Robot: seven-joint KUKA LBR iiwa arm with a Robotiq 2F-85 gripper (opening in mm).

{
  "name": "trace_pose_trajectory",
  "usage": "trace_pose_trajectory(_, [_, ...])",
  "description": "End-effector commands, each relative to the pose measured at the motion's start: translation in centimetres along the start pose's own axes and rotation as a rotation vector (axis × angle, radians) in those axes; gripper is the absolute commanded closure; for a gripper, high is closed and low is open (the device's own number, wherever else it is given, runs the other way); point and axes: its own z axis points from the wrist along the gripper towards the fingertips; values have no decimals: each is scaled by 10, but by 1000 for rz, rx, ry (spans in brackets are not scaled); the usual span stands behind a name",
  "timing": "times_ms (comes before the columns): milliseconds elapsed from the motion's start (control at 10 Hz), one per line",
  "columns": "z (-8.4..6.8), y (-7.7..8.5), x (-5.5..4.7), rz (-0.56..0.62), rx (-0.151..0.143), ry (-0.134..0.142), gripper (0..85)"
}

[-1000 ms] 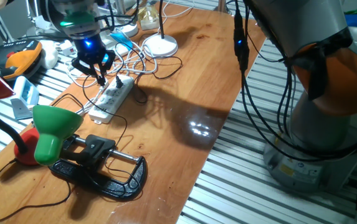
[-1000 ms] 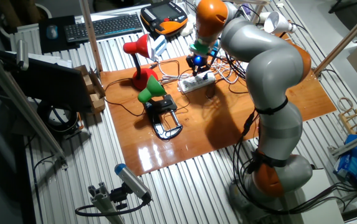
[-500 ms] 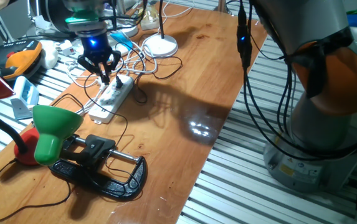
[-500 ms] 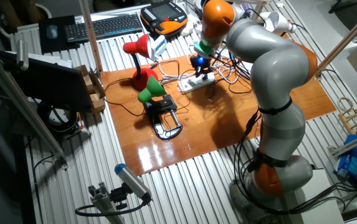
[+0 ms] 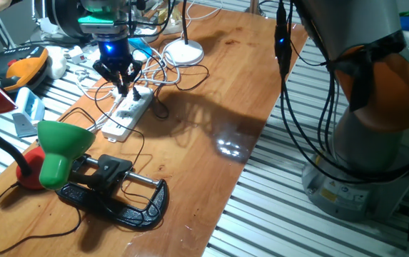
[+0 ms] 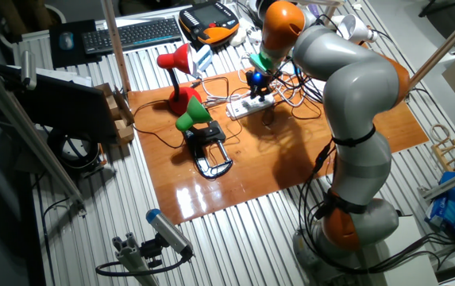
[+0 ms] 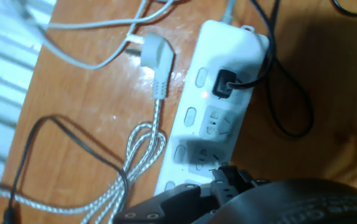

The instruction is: Plug in the power cord of the desk lamp, turn on the socket, and light up the desk lamp

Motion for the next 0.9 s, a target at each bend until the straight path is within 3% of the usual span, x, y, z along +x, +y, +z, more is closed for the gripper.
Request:
trace_pose_trajectory(0, [1, -1, -1, 219, -24, 1, 850])
trace_pose_trajectory(800, [7, -8, -11, 271, -30, 41, 850])
